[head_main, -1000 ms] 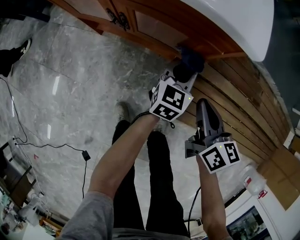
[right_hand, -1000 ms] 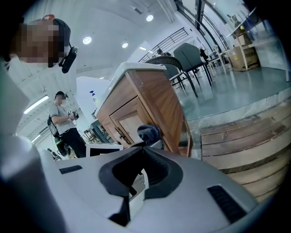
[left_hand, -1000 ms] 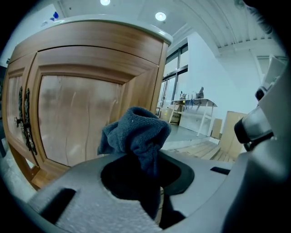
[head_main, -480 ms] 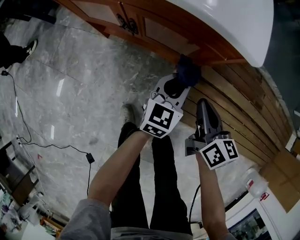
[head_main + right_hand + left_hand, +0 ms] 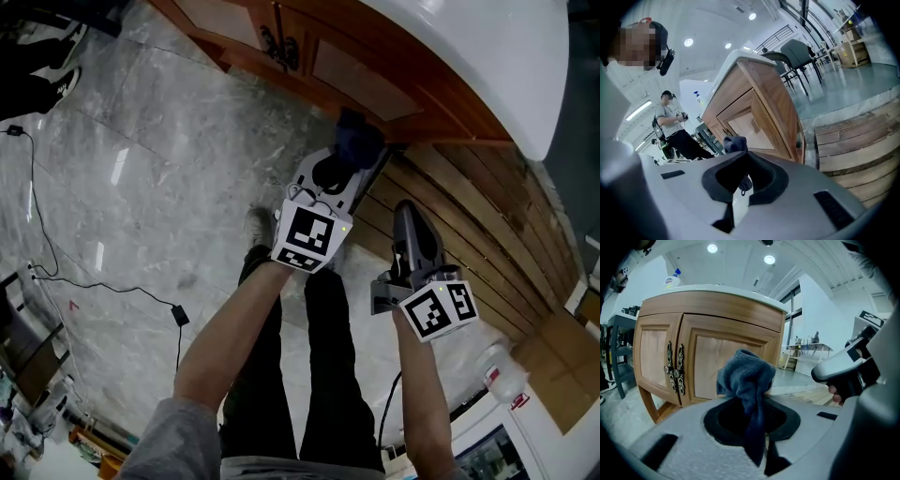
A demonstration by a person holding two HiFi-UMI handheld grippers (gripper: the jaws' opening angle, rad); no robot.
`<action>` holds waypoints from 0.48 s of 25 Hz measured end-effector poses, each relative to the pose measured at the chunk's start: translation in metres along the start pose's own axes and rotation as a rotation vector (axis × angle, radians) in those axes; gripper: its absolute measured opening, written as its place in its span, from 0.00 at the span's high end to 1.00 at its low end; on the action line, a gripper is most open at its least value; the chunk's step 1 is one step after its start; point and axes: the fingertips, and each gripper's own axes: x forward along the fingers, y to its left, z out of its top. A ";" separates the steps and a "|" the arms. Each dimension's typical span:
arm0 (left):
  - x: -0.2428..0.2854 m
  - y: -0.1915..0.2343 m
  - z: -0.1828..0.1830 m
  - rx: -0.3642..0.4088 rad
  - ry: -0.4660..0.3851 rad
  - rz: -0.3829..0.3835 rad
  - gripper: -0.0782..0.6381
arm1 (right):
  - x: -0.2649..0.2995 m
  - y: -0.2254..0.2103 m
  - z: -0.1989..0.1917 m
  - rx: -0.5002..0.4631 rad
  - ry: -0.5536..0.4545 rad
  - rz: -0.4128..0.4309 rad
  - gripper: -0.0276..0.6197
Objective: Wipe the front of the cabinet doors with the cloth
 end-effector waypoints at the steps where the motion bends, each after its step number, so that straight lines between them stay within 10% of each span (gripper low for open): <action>1: -0.001 0.005 -0.003 0.002 0.003 0.005 0.78 | 0.002 0.001 -0.001 -0.001 0.001 -0.001 0.94; 12: 0.002 0.072 -0.031 0.071 0.042 0.048 0.78 | 0.027 0.015 -0.010 -0.003 0.012 -0.025 0.94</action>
